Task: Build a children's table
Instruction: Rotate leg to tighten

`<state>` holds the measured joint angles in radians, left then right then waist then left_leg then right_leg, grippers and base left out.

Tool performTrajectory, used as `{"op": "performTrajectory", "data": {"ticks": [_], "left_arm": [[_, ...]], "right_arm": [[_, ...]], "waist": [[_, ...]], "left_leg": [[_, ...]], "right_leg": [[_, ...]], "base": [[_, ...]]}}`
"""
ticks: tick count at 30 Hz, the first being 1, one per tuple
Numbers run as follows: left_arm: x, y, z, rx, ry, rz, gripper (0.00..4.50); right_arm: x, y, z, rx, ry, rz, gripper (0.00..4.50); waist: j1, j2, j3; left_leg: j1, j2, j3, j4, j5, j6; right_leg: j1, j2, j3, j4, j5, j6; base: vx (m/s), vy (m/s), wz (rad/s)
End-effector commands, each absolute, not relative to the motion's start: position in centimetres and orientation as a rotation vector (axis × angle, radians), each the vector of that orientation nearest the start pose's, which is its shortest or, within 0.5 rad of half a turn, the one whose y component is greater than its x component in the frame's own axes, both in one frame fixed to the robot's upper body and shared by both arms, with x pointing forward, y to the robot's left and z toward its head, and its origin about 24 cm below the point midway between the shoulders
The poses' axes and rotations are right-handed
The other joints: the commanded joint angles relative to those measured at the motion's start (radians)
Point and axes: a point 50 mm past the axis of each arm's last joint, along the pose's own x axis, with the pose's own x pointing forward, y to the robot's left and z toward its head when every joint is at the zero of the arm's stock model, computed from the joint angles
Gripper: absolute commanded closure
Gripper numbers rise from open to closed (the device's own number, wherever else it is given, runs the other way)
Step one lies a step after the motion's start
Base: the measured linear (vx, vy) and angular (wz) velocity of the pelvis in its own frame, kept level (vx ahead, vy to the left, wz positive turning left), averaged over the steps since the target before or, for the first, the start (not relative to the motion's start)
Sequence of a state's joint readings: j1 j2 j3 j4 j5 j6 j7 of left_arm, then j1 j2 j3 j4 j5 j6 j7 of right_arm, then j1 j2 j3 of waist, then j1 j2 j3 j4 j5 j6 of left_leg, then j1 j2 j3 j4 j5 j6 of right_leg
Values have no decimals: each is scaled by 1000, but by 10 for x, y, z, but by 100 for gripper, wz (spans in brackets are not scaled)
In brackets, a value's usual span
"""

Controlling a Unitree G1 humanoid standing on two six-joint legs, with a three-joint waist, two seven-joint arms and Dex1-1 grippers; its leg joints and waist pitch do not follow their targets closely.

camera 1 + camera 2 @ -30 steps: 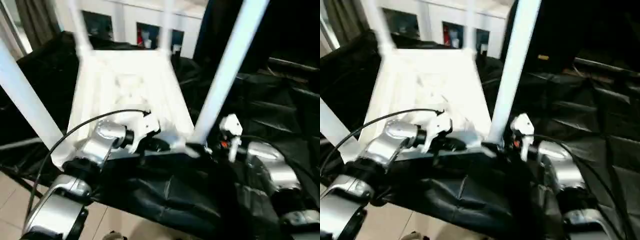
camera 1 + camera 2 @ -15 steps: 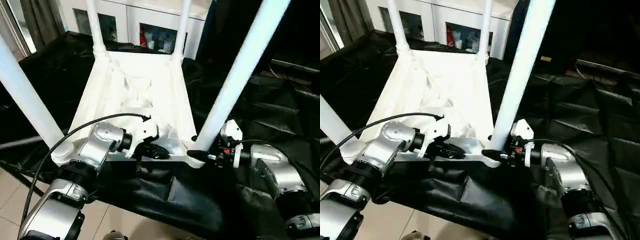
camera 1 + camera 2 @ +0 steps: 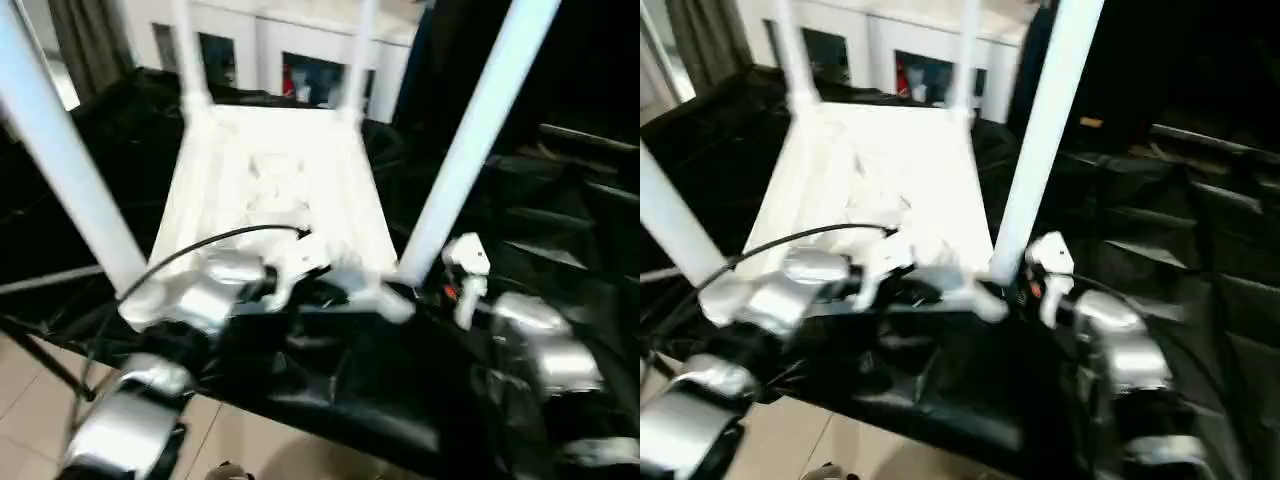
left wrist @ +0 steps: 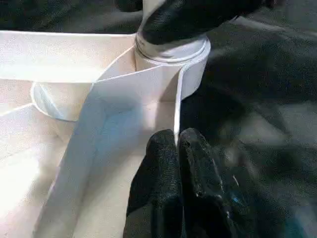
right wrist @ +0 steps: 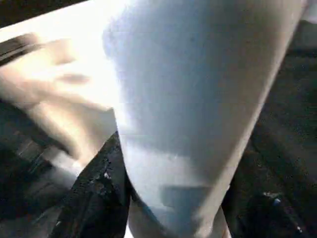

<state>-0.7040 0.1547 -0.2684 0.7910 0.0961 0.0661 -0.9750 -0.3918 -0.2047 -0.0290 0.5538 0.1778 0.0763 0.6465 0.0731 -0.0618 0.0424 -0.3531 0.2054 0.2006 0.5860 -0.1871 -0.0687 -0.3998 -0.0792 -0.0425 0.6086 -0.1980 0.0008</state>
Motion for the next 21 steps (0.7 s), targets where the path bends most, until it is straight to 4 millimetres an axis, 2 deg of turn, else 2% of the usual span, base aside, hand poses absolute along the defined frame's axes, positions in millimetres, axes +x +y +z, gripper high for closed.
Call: {"op": "performTrajectory", "data": {"ticks": [1, 2, 4, 5, 7, 8, 10, 13, 16, 18, 19, 21], "left_arm": [[341, 59, 51, 332, 334, -1110, 450], [341, 52, 51, 333, 327, -1097, 450], [341, 45, 51, 332, 323, -1096, 450], [340, 39, 51, 334, 319, -1099, 450], [337, 26, 52, 349, 302, -1124, 450], [336, 25, 51, 356, 299, -1134, 450], [335, 23, 50, 365, 302, -1148, 450], [336, 28, 49, 372, 317, -1149, 450], [337, 37, 47, 389, 339, -1155, 450], [337, 49, 45, 404, 383, -1196, 450], [337, 50, 45, 405, 385, -1198, 450], [334, 60, 44, 416, 423, -1256, 450]], "right_arm": [[307, -145, -4, 100, 388, 508, 254], [309, -142, -6, 92, 398, 455, 254], [311, -138, -7, 77, 404, 421, 254], [312, -133, -8, 67, 405, 402, 254], [313, -120, -4, 13, 372, 424, 254], [313, -117, -3, -5, 356, 441, 220], [312, -114, -2, -15, 336, 459, 186], [313, -114, 1, -10, 311, 474, 164], [315, -120, 5, -28, 285, 513, 141], [314, -132, 13, -35, 261, 640, 141], [314, -132, 13, -36, 260, 648, 141], [309, -141, 19, -56, 249, 778, 141]], "waist": [[-8, -1, -40], [-13, 5, -40], [-22, 2, -41], [-21, 5, -42], [-22, 6, -44], [-22, 5, -43], [-21, 6, -45], [-19, 7, -45], [-19, 8, -43], [-18, 6, -44], [-17, 6, -45], [-16, 5, -46]], "left_leg": [[11, 26, -28, -84, -351, -26], [14, 26, -29, -84, -360, -28], [12, 24, -30, -83, -373, -28], [13, 25, -30, -84, -372, -23], [11, 26, -29, -86, -359, -20], [12, 26, -27, -86, -359, -17], [9, 27, -26, -86, -351, -11], [8, 27, -23, -86, -338, -2], [9, 27, -22, -86, -350, 2], [7, 26, -23, -85, -352, 15], [6, 27, -22, -85, -346, 19], [3, 28, -22, -84, -320, 25]], "right_leg": [[24, -65, 31, -110, -505, -109], [19, -65, 32, -113, -508, -105], [19, -63, 30, -115, -514, -102], [19, -64, 30, -116, -503, -102], [21, -62, 31, -113, -452, -111], [19, -61, 32, -112, -424, -119], [23, -60, 34, -106, -380, -134], [26, -59, 36, -102, -326, -155], [25, -60, 35, -105, -348, -157], [29, -61, 35, -107, -368, -149], [30, -61, 35, -107, -363, -149], [34, -63, 36, -104, -339, -159]], "base": [[0, 0, 0], [0, 0, 0], [0, 0, 0], [0, 0, 0], [0, 0, 0], [0, 0, 0], [0, 0, 0], [0, 0, 0], [0, 0, 0], [0, 0, 0], [0, 0, 0], [0, 0, 0]]}}
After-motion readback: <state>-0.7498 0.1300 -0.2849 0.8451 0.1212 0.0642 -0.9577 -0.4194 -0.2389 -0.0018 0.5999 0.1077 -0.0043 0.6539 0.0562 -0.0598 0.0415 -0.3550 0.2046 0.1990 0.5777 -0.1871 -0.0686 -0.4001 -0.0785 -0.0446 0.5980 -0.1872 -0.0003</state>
